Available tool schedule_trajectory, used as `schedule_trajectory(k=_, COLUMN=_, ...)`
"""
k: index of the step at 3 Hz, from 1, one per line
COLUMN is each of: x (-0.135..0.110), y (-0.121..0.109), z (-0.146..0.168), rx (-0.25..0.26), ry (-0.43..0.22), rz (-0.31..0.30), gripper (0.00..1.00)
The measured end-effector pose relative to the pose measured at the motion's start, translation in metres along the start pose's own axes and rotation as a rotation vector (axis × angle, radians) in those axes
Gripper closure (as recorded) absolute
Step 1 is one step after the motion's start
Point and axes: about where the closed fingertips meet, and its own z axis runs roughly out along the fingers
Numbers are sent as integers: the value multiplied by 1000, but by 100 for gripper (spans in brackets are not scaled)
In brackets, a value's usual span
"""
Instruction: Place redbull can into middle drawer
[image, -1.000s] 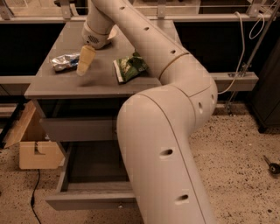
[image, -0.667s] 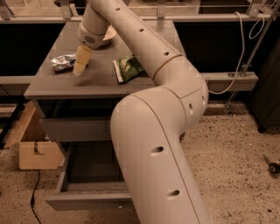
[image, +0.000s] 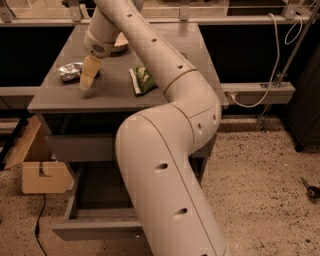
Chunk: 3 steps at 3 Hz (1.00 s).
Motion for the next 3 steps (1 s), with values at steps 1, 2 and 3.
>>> schedule_trajectory(k=1, x=0, y=1, z=7, rx=-21, ry=-7, rz=-3, gripper=16)
schedule_trajectory(k=2, x=5, y=-5, z=3, rx=-7, ry=-17, rz=28, gripper=47)
schedule_trajectory(k=3, x=7, y=-8, z=1, rx=1, ry=-24, rz=46, gripper=71)
